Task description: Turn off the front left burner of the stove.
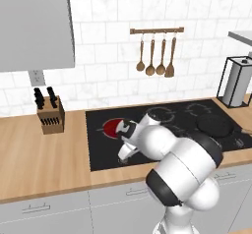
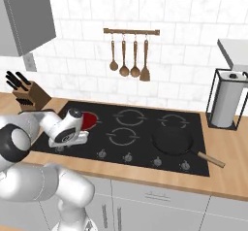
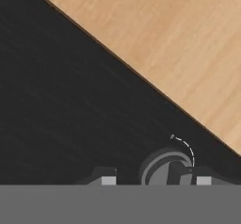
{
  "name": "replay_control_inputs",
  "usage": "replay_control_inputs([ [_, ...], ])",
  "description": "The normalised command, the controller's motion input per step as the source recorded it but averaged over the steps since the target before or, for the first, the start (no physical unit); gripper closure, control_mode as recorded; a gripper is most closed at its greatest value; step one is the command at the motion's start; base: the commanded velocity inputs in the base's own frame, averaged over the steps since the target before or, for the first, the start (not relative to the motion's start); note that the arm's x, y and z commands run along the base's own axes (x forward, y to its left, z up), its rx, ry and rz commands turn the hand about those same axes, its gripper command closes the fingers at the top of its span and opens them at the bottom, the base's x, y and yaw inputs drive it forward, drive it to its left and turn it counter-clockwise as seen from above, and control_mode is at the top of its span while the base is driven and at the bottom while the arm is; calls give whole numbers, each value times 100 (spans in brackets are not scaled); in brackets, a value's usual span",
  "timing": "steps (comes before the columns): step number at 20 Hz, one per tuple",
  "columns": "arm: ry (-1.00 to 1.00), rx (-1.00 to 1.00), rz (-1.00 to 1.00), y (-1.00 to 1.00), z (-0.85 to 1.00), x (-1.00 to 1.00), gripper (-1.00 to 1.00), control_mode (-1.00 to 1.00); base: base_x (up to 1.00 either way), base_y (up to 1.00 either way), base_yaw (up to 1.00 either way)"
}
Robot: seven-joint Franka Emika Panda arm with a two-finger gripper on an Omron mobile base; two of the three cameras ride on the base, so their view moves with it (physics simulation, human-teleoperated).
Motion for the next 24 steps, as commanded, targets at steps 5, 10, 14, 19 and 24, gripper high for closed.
replay_control_inputs([
  [5,0,0,-100,0,-53,0,100,-100,0,0,0],
  [10,0,0,-100,0,-64,0,100,-100,0,0,0],
  [14,2,-1,-100,0,-72,0,100,-100,0,0,0],
  [19,11,-6,-100,0,-80,0,100,-100,0,0,0],
  [24,15,-10,-100,0,-85,0,100,-100,0,0,0],
])
